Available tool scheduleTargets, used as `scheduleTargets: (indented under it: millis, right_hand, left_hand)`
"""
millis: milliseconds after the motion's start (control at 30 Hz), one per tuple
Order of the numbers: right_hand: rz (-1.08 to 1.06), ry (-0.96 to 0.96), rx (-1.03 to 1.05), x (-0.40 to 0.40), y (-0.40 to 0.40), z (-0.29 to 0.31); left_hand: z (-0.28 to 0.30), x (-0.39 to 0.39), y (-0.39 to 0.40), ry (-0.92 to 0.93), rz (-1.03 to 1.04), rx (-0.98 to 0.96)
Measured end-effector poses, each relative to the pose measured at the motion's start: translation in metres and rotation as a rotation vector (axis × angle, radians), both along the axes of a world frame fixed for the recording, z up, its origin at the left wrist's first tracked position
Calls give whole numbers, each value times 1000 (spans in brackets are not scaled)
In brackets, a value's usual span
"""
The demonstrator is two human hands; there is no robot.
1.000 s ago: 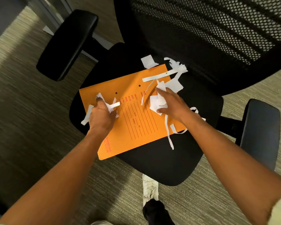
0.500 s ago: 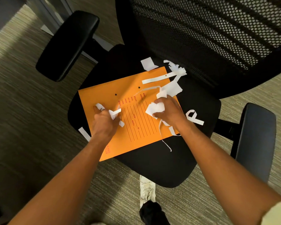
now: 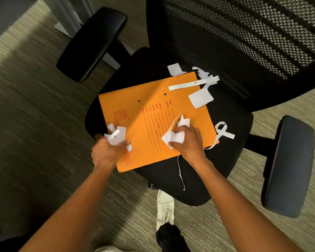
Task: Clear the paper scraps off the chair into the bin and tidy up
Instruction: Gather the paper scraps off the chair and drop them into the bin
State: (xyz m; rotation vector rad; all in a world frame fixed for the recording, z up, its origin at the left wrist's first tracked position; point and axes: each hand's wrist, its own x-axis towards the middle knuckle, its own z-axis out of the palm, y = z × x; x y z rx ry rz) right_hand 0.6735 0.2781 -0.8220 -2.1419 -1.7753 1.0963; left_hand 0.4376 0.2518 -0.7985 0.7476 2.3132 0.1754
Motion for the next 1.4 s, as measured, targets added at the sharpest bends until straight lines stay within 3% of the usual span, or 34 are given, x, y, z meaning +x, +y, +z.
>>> scheduleTargets:
  millis: [100, 233, 467, 633, 867, 967, 1133, 1400]
  right_hand:
    - [11, -22, 29, -5, -3, -1]
    - [-27, 21, 26, -14, -8, -1]
    - [-232, 229, -19, -50, -34, 6]
    - [-625, 644, -220, -93, -62, 10]
    - [-854, 1017, -480, -160, -107, 23]
    - [-735, 1027, -554, -193, -129, 29]
    - [-735, 994, -661, -248, -173, 38]
    - [-681, 915, -843, -330, -255, 44]
  left_hand:
    - [-5, -13, -13, -91, 44, -23]
    - [-9, -18, -31, -280, 144, 123]
    - [-6, -32, -59, -265, 271, 189]
    - [-5, -55, -105, -333, 312, 166]
    - [5, -92, -164, -425, 399, 199]
    - [14, -103, -182, -475, 474, 237]
    - [27, -131, -223, -520, 582, 292]
    - [35, -201, -319, -462, 755, 303]
